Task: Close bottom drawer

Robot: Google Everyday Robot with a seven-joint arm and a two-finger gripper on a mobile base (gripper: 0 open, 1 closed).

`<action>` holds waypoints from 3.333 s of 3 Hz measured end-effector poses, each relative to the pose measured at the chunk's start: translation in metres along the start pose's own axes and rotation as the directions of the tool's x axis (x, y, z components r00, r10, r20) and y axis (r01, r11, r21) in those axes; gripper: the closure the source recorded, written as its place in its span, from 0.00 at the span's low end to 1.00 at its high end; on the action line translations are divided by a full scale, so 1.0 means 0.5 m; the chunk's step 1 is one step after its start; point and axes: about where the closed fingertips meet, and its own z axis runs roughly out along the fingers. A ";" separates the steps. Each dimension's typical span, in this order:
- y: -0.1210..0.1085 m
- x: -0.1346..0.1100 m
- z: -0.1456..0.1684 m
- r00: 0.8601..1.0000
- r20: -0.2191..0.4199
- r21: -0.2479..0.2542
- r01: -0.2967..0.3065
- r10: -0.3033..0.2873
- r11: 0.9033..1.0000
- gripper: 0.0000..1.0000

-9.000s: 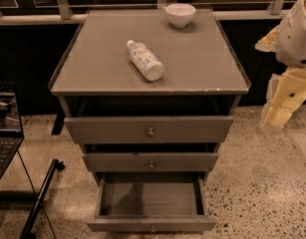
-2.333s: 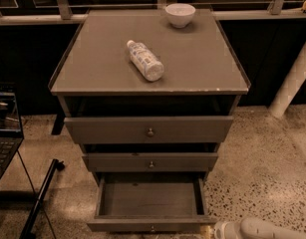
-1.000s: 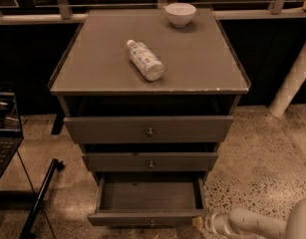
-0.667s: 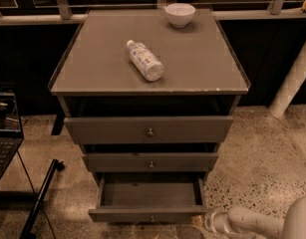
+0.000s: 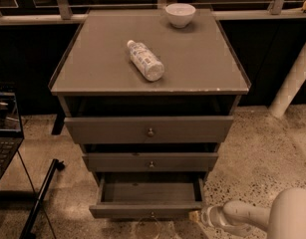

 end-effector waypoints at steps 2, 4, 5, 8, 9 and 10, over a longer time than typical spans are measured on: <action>0.054 -0.094 0.023 0.995 0.069 -0.005 0.076 -0.076 0.997 1.00; 0.127 -0.234 0.039 0.977 0.130 0.025 0.167 -0.169 0.986 1.00; 0.127 -0.234 0.039 0.977 0.130 0.025 0.167 -0.169 0.986 1.00; 0.097 -0.111 0.050 0.993 0.080 -0.021 0.084 -0.082 0.996 1.00; 0.063 -0.098 0.118 0.994 0.012 -0.076 0.113 -0.112 0.991 1.00; 0.053 -0.151 0.159 0.989 -0.005 -0.139 0.148 -0.150 0.979 1.00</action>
Offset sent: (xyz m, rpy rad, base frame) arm 0.1201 0.0696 0.0621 -0.0203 -0.2650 0.0391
